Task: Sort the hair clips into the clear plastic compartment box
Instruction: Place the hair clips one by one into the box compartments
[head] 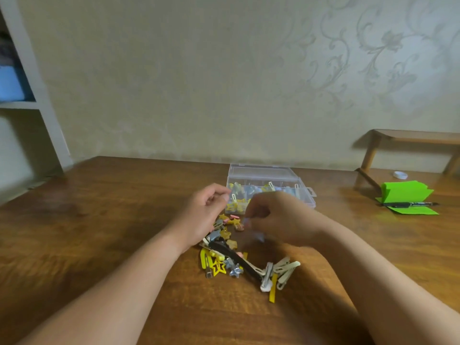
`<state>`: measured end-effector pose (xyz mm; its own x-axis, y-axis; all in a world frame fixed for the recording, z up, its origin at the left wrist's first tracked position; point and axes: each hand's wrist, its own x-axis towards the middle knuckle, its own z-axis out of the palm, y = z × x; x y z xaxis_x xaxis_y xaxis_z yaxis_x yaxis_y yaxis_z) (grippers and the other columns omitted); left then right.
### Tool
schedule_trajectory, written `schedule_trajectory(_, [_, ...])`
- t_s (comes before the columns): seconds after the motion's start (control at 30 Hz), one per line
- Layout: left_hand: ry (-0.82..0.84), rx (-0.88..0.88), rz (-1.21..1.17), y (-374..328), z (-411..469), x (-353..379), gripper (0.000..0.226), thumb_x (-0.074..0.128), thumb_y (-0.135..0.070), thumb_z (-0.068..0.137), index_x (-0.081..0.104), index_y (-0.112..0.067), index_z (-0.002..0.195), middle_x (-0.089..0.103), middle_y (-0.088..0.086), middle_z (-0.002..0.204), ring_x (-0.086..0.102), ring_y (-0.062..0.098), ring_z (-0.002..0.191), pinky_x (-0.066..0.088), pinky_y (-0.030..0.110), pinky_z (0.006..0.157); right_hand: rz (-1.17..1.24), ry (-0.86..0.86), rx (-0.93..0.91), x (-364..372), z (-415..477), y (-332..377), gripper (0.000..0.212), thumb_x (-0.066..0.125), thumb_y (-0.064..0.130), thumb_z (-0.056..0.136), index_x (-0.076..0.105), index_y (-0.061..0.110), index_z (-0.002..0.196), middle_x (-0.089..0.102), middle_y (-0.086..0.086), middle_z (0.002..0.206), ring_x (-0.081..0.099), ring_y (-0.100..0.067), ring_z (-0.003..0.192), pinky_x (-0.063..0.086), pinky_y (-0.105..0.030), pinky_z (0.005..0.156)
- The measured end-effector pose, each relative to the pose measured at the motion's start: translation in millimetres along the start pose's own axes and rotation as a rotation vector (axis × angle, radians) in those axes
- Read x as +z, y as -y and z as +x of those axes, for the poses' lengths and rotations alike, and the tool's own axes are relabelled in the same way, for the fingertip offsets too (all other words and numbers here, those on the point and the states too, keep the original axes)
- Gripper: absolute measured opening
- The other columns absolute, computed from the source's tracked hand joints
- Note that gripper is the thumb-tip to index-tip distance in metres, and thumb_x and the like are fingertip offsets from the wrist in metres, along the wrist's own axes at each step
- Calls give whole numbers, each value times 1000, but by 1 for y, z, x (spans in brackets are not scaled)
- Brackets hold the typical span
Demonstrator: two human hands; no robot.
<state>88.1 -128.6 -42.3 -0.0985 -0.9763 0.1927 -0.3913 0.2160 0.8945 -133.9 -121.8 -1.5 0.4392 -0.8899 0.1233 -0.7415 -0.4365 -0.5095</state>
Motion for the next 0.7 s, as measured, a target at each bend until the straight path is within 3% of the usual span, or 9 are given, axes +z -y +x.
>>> schedule_trajectory(0.07, [10, 21, 21, 3, 3, -1, 24, 53, -41, 110, 67, -40, 129, 62, -11, 124, 62, 7, 111, 54, 26, 72, 104, -203, 25, -12, 3, -6, 3, 76, 32, 96, 74, 30, 97, 75, 9, 88, 68, -4, 73, 52, -21, 63])
schedule_trajectory(0.13, [-7, 59, 59, 8, 6, -1, 24, 54, -43, 109, 68, -41, 128, 63, -12, 125, 61, 6, 114, 55, 30, 86, 217, -370, 87, -25, 11, -12, 5, 77, 30, 95, 76, 26, 97, 77, 6, 86, 71, -8, 71, 53, -22, 58])
schedule_trajectory(0.2, [-16, 80, 78, 13, 9, -1, 23, 55, -44, 108, 69, -41, 126, 64, -11, 124, 61, 5, 115, 53, 35, 100, 254, -430, 186, -37, 24, -17, 7, 79, 28, 94, 76, 22, 95, 78, 2, 84, 73, -22, 72, 51, -27, 54])
schedule_trajectory(0.3, [-16, 75, 69, 15, 10, -2, 22, 56, -43, 108, 69, -41, 126, 64, -11, 122, 61, 5, 113, 52, 37, 104, 208, -344, 271, -38, 50, -20, 8, 81, 23, 92, 76, 17, 94, 76, -3, 80, 65, -24, 65, 43, -20, 41])
schedule_trajectory(0.43, [-19, 77, 58, 14, 10, -2, 22, 56, -43, 108, 69, -41, 125, 64, -10, 121, 61, 4, 111, 52, 36, 103, 4, -216, 294, -24, 68, -23, 5, 80, 18, 90, 77, 21, 87, 76, 2, 79, 71, -18, 74, 56, -30, 57])
schedule_trajectory(0.53, [-24, 83, 55, 15, 10, -2, 23, 55, -43, 108, 70, -39, 126, 64, -10, 120, 62, 5, 111, 53, 36, 103, -160, -184, 301, -16, 69, -29, 15, 78, 17, 89, 74, 26, 78, 71, 7, 75, 66, -12, 69, 55, -28, 60])
schedule_trajectory(0.7, [-19, 83, 67, 11, 9, -2, 23, 56, -41, 108, 70, -36, 125, 64, -9, 118, 61, 6, 109, 53, 33, 100, -207, -191, 351, -8, 75, -29, 14, 74, 16, 91, 77, 24, 79, 72, 5, 70, 69, -13, 65, 65, -35, 67])
